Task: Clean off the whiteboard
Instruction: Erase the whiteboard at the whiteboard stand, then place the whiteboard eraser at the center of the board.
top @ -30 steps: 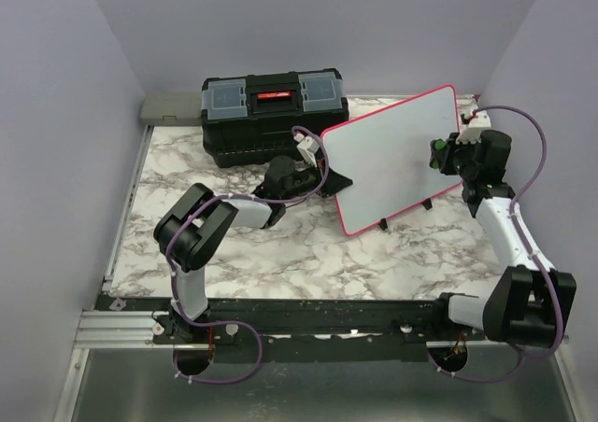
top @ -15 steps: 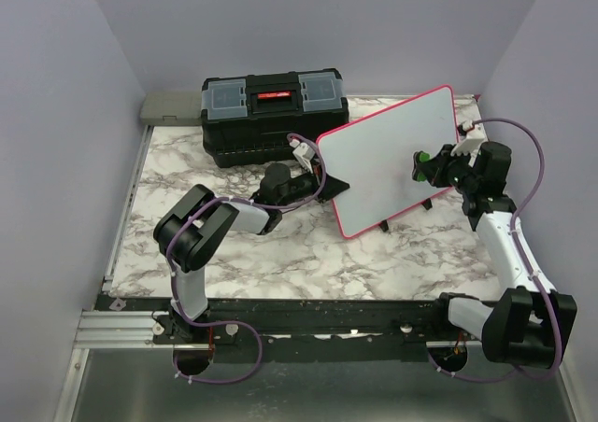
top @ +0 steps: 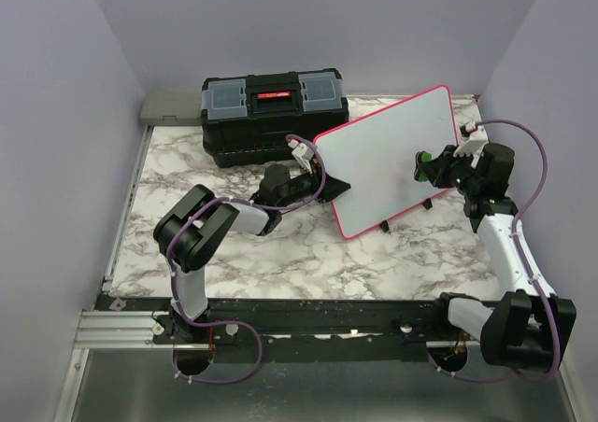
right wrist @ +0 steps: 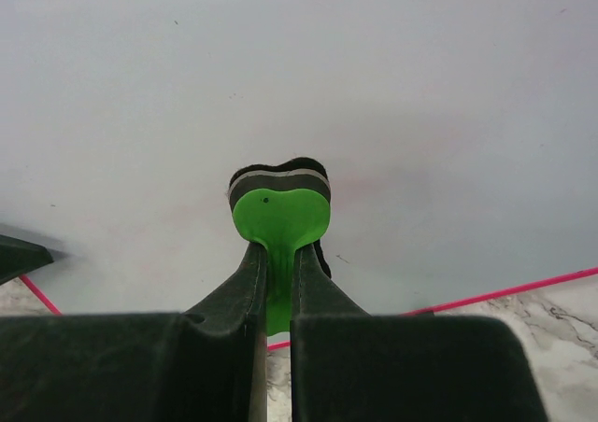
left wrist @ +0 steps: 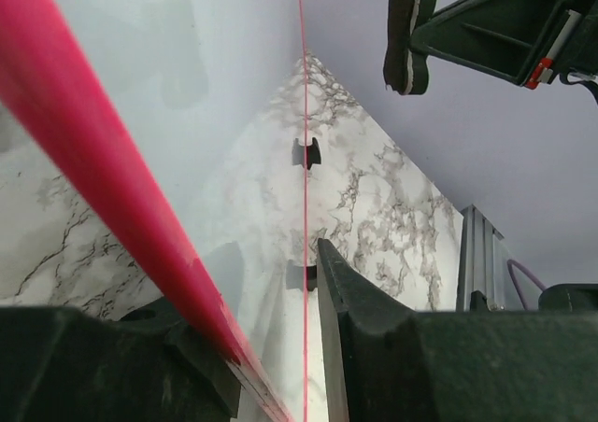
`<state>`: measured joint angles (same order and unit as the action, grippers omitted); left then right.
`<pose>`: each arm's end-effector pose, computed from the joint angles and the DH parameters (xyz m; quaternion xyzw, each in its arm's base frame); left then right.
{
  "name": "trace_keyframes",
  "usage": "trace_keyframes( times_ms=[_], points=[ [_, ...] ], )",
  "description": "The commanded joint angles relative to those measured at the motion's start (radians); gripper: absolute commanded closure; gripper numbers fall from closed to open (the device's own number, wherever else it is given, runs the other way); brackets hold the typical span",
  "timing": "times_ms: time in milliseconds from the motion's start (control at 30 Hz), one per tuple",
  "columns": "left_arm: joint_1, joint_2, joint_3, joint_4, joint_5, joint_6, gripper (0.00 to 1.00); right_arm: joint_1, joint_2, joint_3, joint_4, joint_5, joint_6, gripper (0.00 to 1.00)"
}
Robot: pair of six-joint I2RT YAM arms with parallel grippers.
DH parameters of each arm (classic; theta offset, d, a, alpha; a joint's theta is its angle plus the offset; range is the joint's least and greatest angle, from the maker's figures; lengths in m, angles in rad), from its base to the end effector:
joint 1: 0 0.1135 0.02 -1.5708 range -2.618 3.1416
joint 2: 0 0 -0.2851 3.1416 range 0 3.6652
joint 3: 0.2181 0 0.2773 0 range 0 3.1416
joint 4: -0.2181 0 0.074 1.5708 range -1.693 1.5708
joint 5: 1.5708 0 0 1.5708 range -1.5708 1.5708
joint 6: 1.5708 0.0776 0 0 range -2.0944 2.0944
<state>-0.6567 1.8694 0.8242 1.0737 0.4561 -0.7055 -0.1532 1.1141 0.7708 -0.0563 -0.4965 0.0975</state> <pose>0.3238 -0.2928 0.1860 0.1455 0.6827 -0.5623 0.4435 0.3026 -0.0093 0.2794 -0.0337 0.8185 0.1898 0.5413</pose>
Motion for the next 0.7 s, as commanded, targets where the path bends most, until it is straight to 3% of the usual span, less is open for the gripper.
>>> trace_keyframes(
  times_ms=[0,167,200,467,600,667],
  points=[
    [-0.003,-0.037,-0.009,0.038,-0.038,0.014,0.63,-0.013,-0.020,-0.016,-0.004,-0.034,0.010,0.99],
    [0.003,-0.052,-0.022,0.046,-0.049,0.004,0.47,-0.017,-0.018,-0.018,-0.004,-0.045,0.008,0.99],
    [0.004,-0.057,-0.023,0.045,-0.052,0.002,0.39,-0.018,-0.017,-0.018,-0.004,-0.046,0.009,0.99],
    [0.013,-0.076,-0.030,0.020,-0.072,0.005,0.27,-0.019,-0.014,-0.019,-0.004,-0.053,0.002,0.99],
    [0.018,-0.093,-0.059,0.037,-0.088,0.005,0.02,-0.019,-0.015,-0.019,-0.006,-0.057,-0.007,0.99],
    [0.020,-0.118,-0.083,0.058,-0.100,0.006,0.01,-0.020,-0.016,-0.019,-0.007,-0.059,-0.013,0.99]
  ],
)
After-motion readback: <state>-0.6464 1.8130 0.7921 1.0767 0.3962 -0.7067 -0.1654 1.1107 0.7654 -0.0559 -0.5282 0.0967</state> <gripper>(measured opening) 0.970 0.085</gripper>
